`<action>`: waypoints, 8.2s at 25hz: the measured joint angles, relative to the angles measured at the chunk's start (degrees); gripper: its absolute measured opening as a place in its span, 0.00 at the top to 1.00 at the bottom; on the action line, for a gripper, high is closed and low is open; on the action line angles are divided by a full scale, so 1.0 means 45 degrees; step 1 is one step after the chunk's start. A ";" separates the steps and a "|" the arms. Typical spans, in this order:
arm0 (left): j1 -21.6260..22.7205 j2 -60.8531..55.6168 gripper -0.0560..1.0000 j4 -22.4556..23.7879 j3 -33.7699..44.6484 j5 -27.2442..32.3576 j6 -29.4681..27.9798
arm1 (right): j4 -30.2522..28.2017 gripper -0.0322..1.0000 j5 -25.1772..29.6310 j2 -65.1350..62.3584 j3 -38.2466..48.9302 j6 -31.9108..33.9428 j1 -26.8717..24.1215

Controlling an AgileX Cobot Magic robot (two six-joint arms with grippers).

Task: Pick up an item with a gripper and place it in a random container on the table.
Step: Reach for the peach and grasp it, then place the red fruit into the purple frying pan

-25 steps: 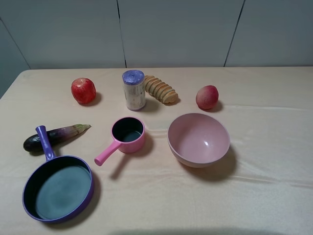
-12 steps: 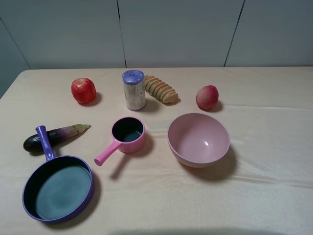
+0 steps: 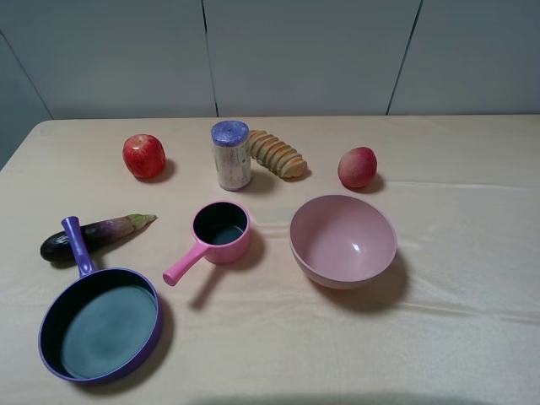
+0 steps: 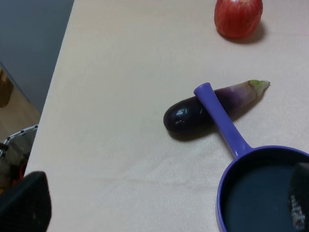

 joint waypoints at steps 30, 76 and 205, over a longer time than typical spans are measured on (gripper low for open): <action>0.0000 0.1005 0.01 -0.1935 -0.0307 -0.0057 0.1935 | 0.0000 0.30 0.0000 0.0000 0.0000 0.0000 0.0000; -0.7747 1.8223 0.05 -0.2047 -1.2285 -0.0773 -0.0636 | 0.0014 0.30 0.0000 0.0000 0.0000 0.0000 0.0000; -1.1376 3.4181 0.29 0.1136 -2.2664 -0.7853 -0.2201 | 0.0088 0.30 0.0000 0.0000 0.0000 0.0000 0.0000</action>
